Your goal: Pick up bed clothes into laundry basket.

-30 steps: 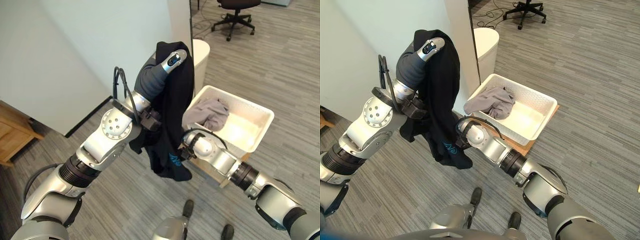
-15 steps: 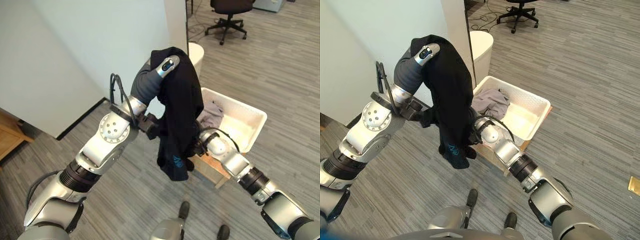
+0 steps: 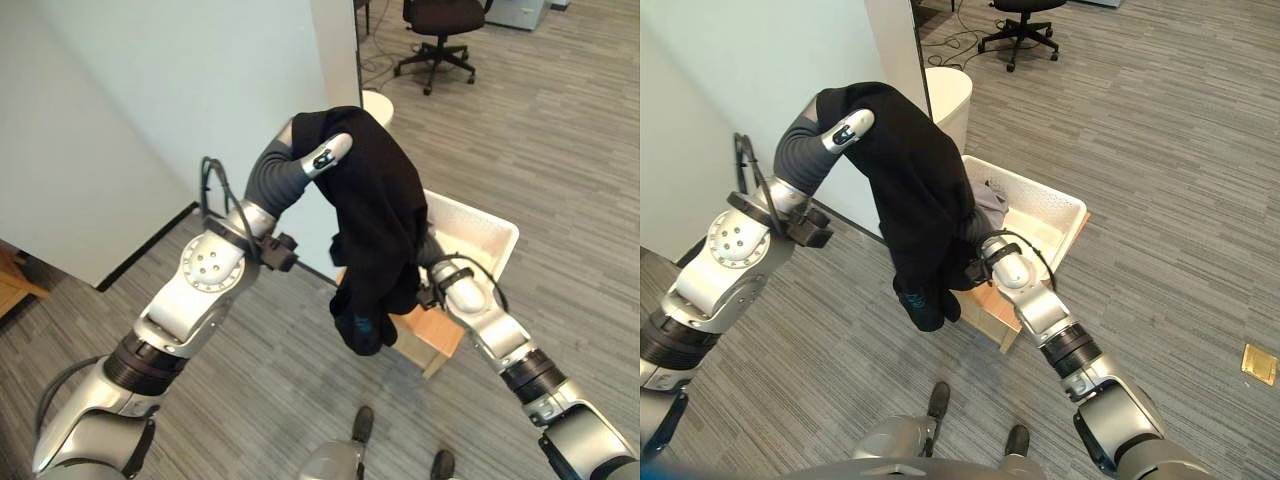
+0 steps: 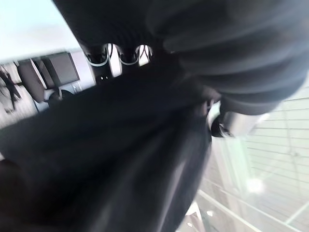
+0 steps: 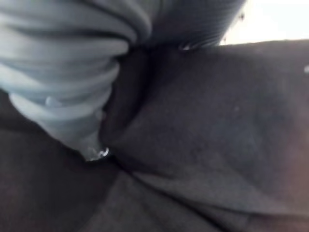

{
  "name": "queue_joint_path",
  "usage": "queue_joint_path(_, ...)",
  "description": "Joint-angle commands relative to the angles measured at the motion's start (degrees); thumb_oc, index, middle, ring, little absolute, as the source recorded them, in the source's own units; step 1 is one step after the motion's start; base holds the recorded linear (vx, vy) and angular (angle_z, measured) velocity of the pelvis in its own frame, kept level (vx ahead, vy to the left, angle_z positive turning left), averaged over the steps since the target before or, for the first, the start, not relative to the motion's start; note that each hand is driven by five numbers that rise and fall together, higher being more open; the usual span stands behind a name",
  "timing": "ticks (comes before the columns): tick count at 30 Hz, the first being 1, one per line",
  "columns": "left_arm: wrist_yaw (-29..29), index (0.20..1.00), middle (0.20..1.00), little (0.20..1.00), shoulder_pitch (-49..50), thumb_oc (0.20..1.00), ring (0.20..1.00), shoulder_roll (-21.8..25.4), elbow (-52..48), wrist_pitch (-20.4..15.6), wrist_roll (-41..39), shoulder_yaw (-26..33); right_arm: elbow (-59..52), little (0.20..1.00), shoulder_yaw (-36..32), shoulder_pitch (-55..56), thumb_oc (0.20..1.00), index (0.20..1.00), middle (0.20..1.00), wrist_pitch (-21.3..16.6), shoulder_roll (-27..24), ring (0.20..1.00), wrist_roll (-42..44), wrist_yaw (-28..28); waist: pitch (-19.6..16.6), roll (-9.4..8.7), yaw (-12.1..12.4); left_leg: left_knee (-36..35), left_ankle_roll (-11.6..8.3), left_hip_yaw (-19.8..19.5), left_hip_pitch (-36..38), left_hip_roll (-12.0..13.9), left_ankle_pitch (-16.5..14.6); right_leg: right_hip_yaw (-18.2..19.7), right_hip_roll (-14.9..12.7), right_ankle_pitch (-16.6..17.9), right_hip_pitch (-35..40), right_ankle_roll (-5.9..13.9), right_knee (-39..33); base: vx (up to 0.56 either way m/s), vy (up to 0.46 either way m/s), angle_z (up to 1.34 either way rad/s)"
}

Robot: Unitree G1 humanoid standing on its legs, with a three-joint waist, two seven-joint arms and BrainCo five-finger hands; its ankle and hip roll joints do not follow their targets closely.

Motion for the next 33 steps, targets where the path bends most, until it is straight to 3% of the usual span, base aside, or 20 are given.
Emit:
queue_joint_path(1, -1.03, 1.000, 1.000, 1.000, 0.80, 1.000, 1.000, 4.13, 0.12, -1.95, 0.17, 3.58, -6.75, 0.200, -2.70, -3.05, 0.200, 0.200, 0.200, -3.25, 0.82, 0.200, -5.59, -1.70, -2.83, -2.27, 1.32, 0.13, -0.53, -1.20, 0.54, 0.14, -2.99, -2.49, -3.55, -3.38, 3.37, 3.08, 2.49, 0.00, 0.000, 0.00)
queue_joint_path(3, -1.37, 1.000, 1.000, 1.000, 3.82, 1.000, 1.000, 5.58, 0.06, -1.92, -0.51, 5.72, -6.92, 0.200, -2.74, -3.40, 0.200, 0.200, 0.200, -3.06, 0.38, 0.200, -7.02, -2.09, -2.97, -2.36, 1.49, 0.13, -0.54, -1.16, 0.57, 0.14, -3.01, -2.43, -3.51, -3.33, 3.36, 3.07, 2.46, 0.02, -0.003, 0.01)
queue_joint_path(4, -2.22, 1.000, 1.000, 1.000, 4.92, 1.000, 1.000, 4.75, 2.31, -1.41, -1.66, 5.09, 5.15, 0.200, -3.69, -10.64, 0.200, 0.200, 0.200, -2.16, -2.33, 0.200, -1.56, -3.77, -3.56, -2.84, 2.90, 0.13, -0.60, -1.81, 0.91, 0.01, -3.19, -2.98, -3.57, -3.56, 3.87, 3.09, 2.41, 0.01, 0.002, 0.04)
queue_joint_path(7, -2.27, 1.000, 1.000, 1.000, 4.66, 1.000, 1.000, 4.68, 2.45, -1.46, -1.69, 5.25, 6.05, 0.200, -3.41, -11.47, 0.200, 0.200, 0.200, -2.69, -2.41, 0.200, -1.29, -3.81, -3.38, -2.68, 2.81, 0.13, -0.57, -1.83, 0.63, 0.03, -2.91, -2.98, -3.53, -3.26, 3.64, 3.10, 2.34, 0.01, -0.005, 0.14)
queue_joint_path(8, -1.57, 1.000, 1.000, 1.000, 5.29, 1.000, 1.000, 5.34, 3.60, -2.12, -2.29, 2.51, 12.81, 0.200, 1.58, -17.22, 0.200, 0.200, 0.200, -2.83, 3.62, 0.200, -1.64, -6.69, -3.76, -2.37, 6.01, 0.16, -0.58, -3.04, 0.63, -0.27, -2.87, -3.91, -3.59, -3.49, 4.26, 3.07, 2.35, 0.02, -0.027, 0.08)
queue_joint_path(9, -0.44, 1.000, 1.000, 1.000, 7.43, 1.000, 1.000, 8.25, 3.57, -2.10, -2.12, 4.46, 16.93, 0.200, 3.11, -19.84, 0.200, 0.200, 0.200, 1.26, 1.59, 0.200, -12.60, -9.05, -3.66, -2.50, 6.87, 0.20, -0.62, -3.36, 0.48, -0.46, -2.92, -4.03, -3.54, -3.51, 4.31, 3.13, 2.34, 0.01, -0.027, -0.10)
queue_joint_path(10, -1.48, 1.000, 1.000, 1.000, 13.80, 1.000, 1.000, 10.49, 5.92, -2.36, -4.03, 7.59, 20.28, 0.200, 5.35, -29.36, 0.200, 0.200, 0.200, 1.55, -8.54, 0.200, -10.78, -7.97, -3.99, -3.90, 7.65, 0.14, -0.77, -3.60, 0.25, -0.45, -2.46, -4.36, -3.34, -2.93, 4.15, 3.21, 2.33, -0.01, -0.011, 0.08)
queue_joint_path(11, -1.99, 1.000, 1.000, 1.000, 16.31, 1.000, 1.000, 11.54, 6.62, -2.22, -4.24, 8.42, 24.14, 0.200, 7.05, -33.15, 0.200, 0.200, 0.200, 1.30, -11.11, 0.200, -7.97, -7.69, -4.05, -4.44, 8.03, 0.16, -0.81, -3.72, 0.14, -0.49, -2.39, -4.59, -3.25, -2.86, 4.31, 3.23, 2.24, -0.01, -0.006, 0.41)
queue_joint_path(19, -3.67, 1.000, 1.000, 1.000, 23.61, 1.000, 1.000, 12.62, 9.91, -1.57, -5.50, 11.88, 38.46, 0.200, 19.22, -45.23, 0.200, 0.200, 0.200, 1.44, -19.88, 0.200, -7.07, -2.89, -3.98, -6.66, 8.94, 0.32, -1.08, -4.17, -0.25, -0.39, -2.13, -5.32, -2.85, -2.53, 4.66, 3.41, 2.17, 0.00, -0.002, 0.13)
queue_joint_path(28, -3.29, 1.000, 1.000, 1.000, 35.09, 1.000, 1.000, 3.50, 15.17, 0.37, -4.59, 17.93, 43.95, 0.200, 26.28, -54.59, 0.200, 0.200, 0.200, 2.33, -27.15, 0.200, -9.86, -2.34, -3.47, -9.05, 9.03, 0.57, -0.83, -4.06, -1.55, -0.36, -1.93, -5.17, -2.69, -2.35, 3.65, 3.30, 2.17, 0.00, 0.001, -0.03)
queue_joint_path(33, -3.24, 1.000, 1.000, 1.000, 39.76, 1.000, 1.000, -0.67, 15.78, 1.40, -4.22, 20.30, 45.69, 0.200, 27.14, -55.55, 0.200, 0.200, 0.200, 2.98, -28.77, 0.200, -11.02, -2.13, -2.89, -9.22, 8.80, 0.71, -0.57, -3.90, -1.99, -0.47, -1.93, -4.89, -2.92, -2.16, 3.13, 3.31, 2.38, -0.01, 0.013, 0.01)
